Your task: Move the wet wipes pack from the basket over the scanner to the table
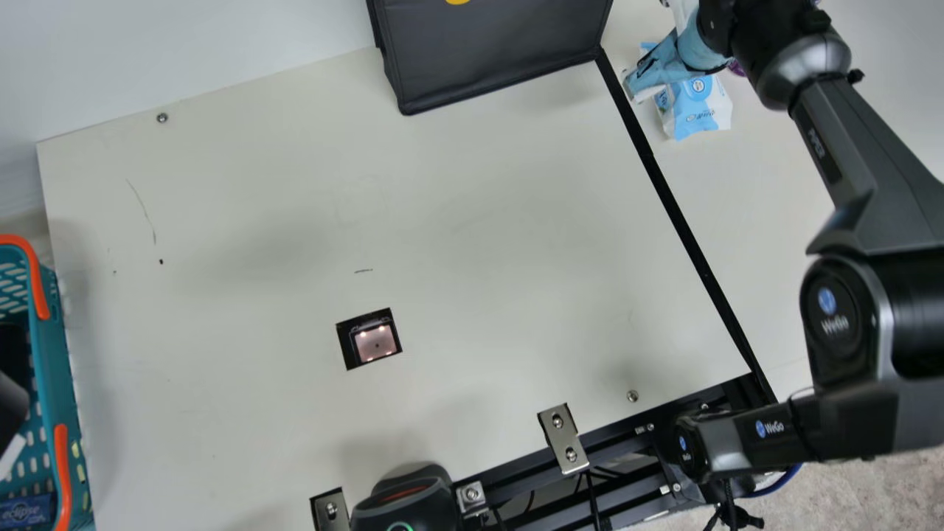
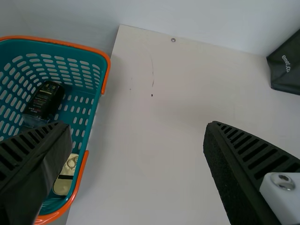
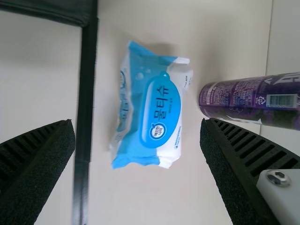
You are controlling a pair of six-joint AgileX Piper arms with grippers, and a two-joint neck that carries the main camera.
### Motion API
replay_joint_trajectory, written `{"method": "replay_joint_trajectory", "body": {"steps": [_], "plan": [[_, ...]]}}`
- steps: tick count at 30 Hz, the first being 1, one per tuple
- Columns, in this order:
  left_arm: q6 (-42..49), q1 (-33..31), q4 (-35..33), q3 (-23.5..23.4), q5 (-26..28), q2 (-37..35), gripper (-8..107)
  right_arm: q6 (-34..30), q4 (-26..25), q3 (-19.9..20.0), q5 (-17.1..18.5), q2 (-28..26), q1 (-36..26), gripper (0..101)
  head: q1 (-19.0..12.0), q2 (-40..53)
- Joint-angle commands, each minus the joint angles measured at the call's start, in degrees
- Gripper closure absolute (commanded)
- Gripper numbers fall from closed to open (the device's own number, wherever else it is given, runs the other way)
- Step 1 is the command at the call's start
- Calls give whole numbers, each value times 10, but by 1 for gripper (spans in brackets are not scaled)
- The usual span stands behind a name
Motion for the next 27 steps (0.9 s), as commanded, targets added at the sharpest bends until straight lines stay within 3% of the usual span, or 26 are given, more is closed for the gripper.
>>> {"method": "replay_joint_trajectory", "body": {"steps": [1, 13, 27], "plan": [[0, 0, 0, 0, 0, 0, 9, -1, 12, 9, 8, -42, 9, 6, -17, -1], [0, 0, 0, 0, 0, 0, 9, 35, 62, 56, 67, -203, 77, 6, -17, -1], [0, 0, 0, 0, 0, 0, 9, 134, 33, 76, 125, -374, 183, 6, -17, -1]]}}
